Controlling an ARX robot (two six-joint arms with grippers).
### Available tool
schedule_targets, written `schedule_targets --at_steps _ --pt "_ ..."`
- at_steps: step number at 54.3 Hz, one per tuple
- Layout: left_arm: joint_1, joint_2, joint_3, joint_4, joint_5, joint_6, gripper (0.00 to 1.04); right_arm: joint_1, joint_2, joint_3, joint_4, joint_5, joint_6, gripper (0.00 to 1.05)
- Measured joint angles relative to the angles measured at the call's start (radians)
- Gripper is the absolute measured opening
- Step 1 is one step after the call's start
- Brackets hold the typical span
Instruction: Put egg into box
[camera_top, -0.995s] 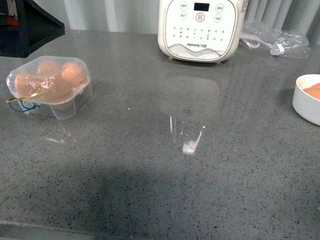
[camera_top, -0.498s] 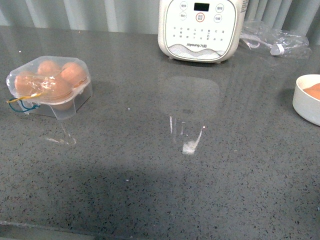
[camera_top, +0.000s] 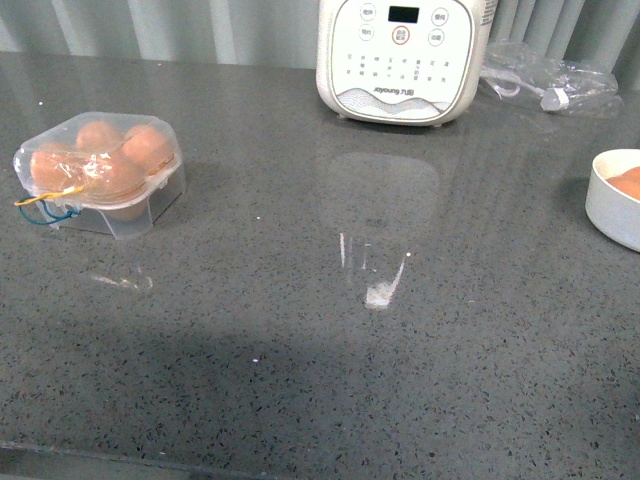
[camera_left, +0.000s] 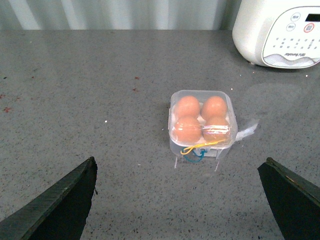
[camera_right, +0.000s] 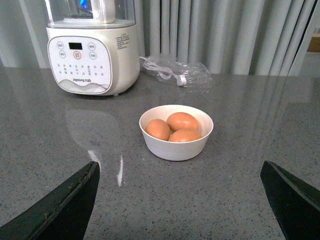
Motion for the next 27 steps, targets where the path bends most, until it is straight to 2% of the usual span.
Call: schedule_targets --at_steps 5,10,16,27 --pt "-0.026 -0.021 -0.026 0.023 -0.037 -0.004 0.96 0.0 0.0 0.0 0.0 0.0 0.0 0.97" --pt "-0.09 -0.076 -0.129 0.216 -0.179 -0.089 0.82 0.0 0.0 0.0 0.0 0.0 0.0 0.97" --pt "-0.175 -0.169 -0.238 0.298 -0.269 -0.153 0.55 0.0 0.0 0.0 0.0 0.0 0.0 0.97" --pt "-0.237 -0.249 -0.332 0.301 -0.33 -0.169 0.15 0.0 0.0 0.0 0.0 0.0 0.0 0.97"
